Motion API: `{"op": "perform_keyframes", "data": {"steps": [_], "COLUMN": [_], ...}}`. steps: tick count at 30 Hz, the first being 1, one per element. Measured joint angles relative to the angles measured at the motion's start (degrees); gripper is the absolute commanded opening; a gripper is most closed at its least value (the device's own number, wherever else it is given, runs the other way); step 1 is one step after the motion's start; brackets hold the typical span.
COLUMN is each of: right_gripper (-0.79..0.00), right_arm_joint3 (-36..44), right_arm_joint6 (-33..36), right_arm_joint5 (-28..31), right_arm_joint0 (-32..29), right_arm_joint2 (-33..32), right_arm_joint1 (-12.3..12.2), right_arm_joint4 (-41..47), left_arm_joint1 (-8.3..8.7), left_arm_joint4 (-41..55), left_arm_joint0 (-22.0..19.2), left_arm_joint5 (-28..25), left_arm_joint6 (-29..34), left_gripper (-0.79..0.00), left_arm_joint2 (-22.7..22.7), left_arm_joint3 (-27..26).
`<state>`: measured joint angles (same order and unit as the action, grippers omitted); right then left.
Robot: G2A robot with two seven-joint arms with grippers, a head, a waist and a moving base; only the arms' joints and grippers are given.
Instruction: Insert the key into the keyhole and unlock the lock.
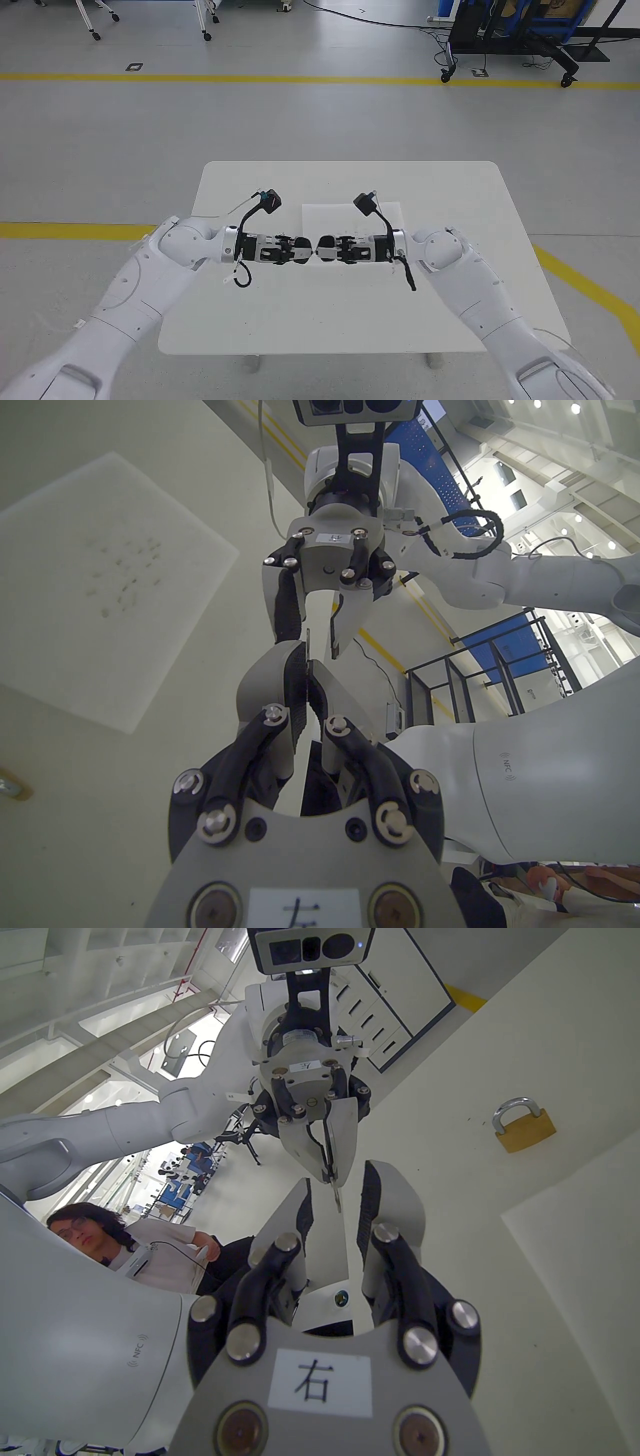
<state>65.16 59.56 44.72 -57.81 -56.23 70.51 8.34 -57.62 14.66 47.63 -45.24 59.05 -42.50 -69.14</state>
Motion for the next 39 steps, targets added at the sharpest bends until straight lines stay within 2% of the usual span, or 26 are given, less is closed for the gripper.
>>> {"op": "perform_keyframes", "data": {"steps": [2, 10, 11, 12, 20, 23, 25, 29, 30, 33, 39], "right_gripper": [-0.779, -0.785, -0.785, -0.785, -0.785, -0.785, -0.785, -0.785, -0.785, -0.785, -0.785], "right_arm_joint3": [-0.23, -0.83, -0.87, -0.88, -1.34, -1.48, -1.22, 1.04, 1.64, 2.06, 1.99], "right_arm_joint6": [-0.13, -0.74, -0.82, -0.91, -6.06, -8.82, -10.20, -11.45, -11.37, -11.29, -11.30], "right_arm_joint5": [0.12, 0.73, 0.81, 0.91, 6.06, 8.82, 10.19, 11.45, 11.36, 11.28, 11.29], "right_arm_joint0": [0.22, 1.14, 1.26, 1.33, 0.00, -1.54, -2.71, -5.61, -6.08, -6.40, -6.35], "right_arm_joint2": [0.60, 2.62, 2.91, 3.11, 1.89, -0.28, -1.92, -5.69, -6.39, -6.93, -6.85], "right_arm_joint1": [-0.24, -1.01, -1.11, -1.19, -2.63, -3.63, -4.36, -6.19, -6.53, -6.77, -6.74], "right_arm_joint4": [0.44, 1.88, 1.99, 2.09, 2.63, 2.63, 2.61, 2.69, 2.65, 2.65, 2.66], "left_arm_joint1": [0.09, 0.28, 0.31, 0.32, 1.03, 1.93, 2.54, 3.63, 3.79, 3.99, 2.14], "left_arm_joint4": [0.27, 0.63, 0.70, 0.87, 4.95, -0.73, -9.92, -38.96, -43.07, -50.02, -59.70], "left_arm_joint0": [-0.19, -0.86, -0.93, -0.96, -0.51, -0.23, 0.46, 7.16, 8.69, 11.15, 9.07], "left_arm_joint5": [-0.33, -1.03, -1.13, -1.22, -3.82, -2.17, 2.74, 22.00, 24.74, 30.09, 43.33], "left_arm_joint6": [-0.33, -1.03, -1.13, -1.23, -3.82, -6.79, -12.15, -27.38, -28.88, -27.99, -21.70], "left_gripper": [-0.785, -0.785, -0.111, 0.000, 0.000, 0.000, 0.000, 0.000, 0.000, 0.000, -0.018], "left_arm_joint2": [0.32, 1.33, 1.44, 1.48, -1.22, -3.76, -5.40, -6.67, -6.80, -6.73, -2.19], "left_arm_joint3": [0.24, 0.89, 0.99, 1.10, 2.59, 2.45, 0.01, -12.42, -14.61, -18.58, -19.20]}}
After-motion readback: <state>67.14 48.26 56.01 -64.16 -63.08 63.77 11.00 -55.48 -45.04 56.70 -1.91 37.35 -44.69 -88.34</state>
